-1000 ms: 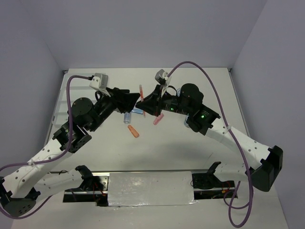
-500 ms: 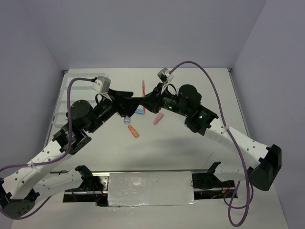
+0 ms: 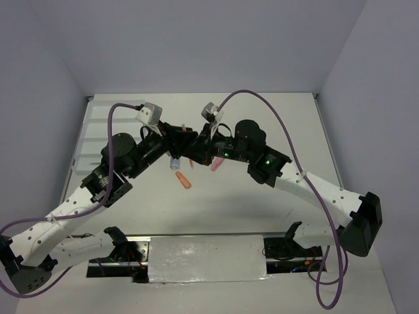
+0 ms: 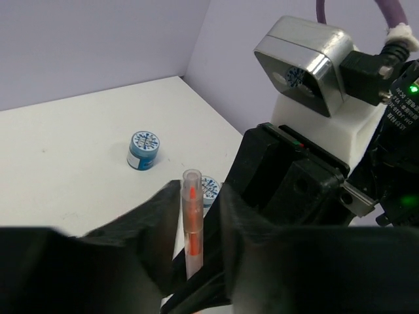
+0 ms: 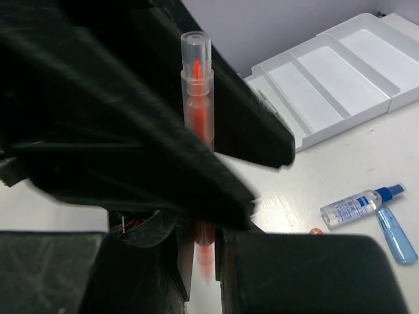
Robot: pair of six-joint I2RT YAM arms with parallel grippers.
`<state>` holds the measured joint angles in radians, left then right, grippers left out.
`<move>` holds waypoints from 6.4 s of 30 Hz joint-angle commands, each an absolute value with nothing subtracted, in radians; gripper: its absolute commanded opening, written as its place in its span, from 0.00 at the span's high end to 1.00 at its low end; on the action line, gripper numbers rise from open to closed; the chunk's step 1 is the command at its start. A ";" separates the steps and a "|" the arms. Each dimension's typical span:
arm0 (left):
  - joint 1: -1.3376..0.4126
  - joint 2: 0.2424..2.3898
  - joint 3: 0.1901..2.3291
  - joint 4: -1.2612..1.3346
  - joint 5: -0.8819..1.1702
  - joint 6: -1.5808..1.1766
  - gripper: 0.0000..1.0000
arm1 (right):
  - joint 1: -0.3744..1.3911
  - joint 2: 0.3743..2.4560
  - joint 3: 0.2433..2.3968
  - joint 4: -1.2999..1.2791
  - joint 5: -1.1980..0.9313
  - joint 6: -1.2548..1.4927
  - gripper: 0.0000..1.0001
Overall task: Sort the stationery into containers
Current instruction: Place the pen in the storage box, then pick up the stationery from the center of the board, then place the stationery in the storage box.
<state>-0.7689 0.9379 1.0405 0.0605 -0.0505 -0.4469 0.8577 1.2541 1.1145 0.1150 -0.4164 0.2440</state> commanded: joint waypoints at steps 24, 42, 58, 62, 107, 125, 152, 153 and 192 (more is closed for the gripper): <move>0.097 1.253 1.161 -0.467 -0.267 -1.011 1.00 | 0.578 1.109 0.946 0.049 -0.156 0.410 0.00; 0.294 1.376 0.904 -0.190 -0.453 -1.246 0.88 | 0.578 1.089 0.861 0.083 -0.241 0.426 0.00; 0.310 1.500 0.851 -0.120 -0.425 -1.261 0.43 | 0.578 1.124 0.861 0.087 -0.265 0.413 0.00; 0.313 1.494 0.845 -0.133 -0.416 -1.273 0.20 | 0.578 1.121 0.864 0.081 -0.262 0.408 0.00; -0.652 1.761 1.160 -0.634 -0.440 -1.327 0.34 | 0.538 1.100 0.916 -0.207 -0.041 0.414 0.00; -0.736 1.688 1.080 -0.583 -0.373 -1.295 0.95 | 0.540 1.078 0.920 -0.210 -0.040 0.405 0.00; 0.239 1.540 1.083 -0.247 -0.284 -1.144 0.89 | 0.538 1.143 0.925 -0.160 -0.159 0.382 0.00; 0.258 1.564 1.081 -0.224 -0.285 -1.144 0.89 | 0.538 1.158 0.927 -0.158 -0.164 0.380 0.00; -0.601 1.722 1.474 -0.638 -0.529 -1.352 0.01 | 0.523 0.956 0.919 -0.301 0.155 0.465 0.00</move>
